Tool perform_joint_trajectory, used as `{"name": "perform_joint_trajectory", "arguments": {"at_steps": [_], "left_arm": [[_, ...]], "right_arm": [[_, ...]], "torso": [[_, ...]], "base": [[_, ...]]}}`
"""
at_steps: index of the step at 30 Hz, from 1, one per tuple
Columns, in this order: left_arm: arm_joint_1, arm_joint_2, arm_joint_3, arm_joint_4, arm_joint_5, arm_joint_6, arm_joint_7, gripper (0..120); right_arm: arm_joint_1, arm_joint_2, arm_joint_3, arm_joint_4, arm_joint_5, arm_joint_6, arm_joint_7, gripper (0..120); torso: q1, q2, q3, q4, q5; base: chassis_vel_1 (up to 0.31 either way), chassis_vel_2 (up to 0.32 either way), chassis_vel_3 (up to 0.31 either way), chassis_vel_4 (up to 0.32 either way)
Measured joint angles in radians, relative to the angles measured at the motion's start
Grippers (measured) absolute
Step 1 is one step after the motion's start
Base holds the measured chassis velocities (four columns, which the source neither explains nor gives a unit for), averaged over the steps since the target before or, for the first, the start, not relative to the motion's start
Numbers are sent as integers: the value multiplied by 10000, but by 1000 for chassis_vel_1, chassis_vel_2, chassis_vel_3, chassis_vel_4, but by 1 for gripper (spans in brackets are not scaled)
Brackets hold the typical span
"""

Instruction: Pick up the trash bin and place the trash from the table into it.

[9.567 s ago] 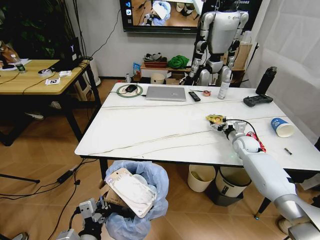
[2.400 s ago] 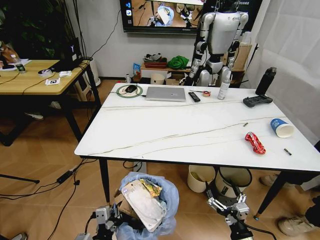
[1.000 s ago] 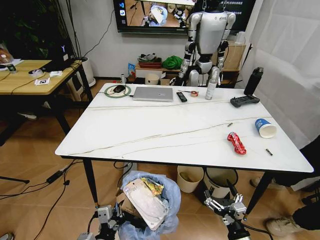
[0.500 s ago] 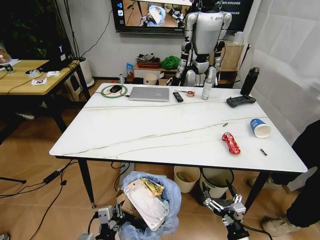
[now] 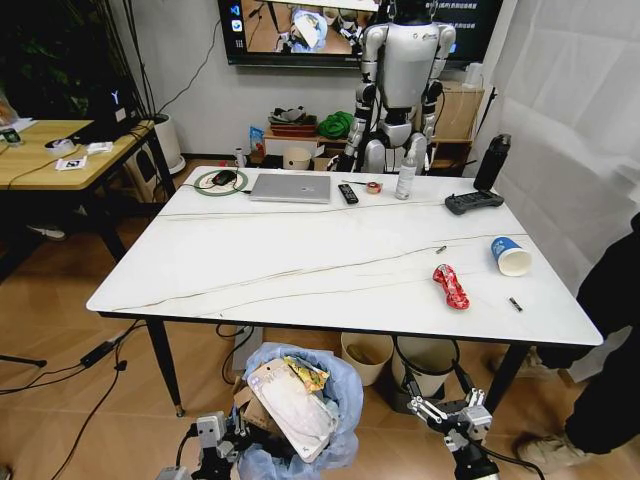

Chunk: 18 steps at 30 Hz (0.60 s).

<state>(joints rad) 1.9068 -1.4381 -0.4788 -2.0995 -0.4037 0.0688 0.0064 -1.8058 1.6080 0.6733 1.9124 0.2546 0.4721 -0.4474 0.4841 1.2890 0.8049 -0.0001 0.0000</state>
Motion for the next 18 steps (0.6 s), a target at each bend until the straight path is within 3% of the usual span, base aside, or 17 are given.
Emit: {"name": "perform_joint_trajectory", "arguments": {"at_steps": [18], "left_arm": [[32, -26, 33, -41, 89, -1, -6, 0]], "right_arm": [[28, 0, -25, -22, 63, -15, 0, 100]], "torso": [[0, 1, 0, 0, 1]], "base": [[-42, -44, 46, 43]]}}
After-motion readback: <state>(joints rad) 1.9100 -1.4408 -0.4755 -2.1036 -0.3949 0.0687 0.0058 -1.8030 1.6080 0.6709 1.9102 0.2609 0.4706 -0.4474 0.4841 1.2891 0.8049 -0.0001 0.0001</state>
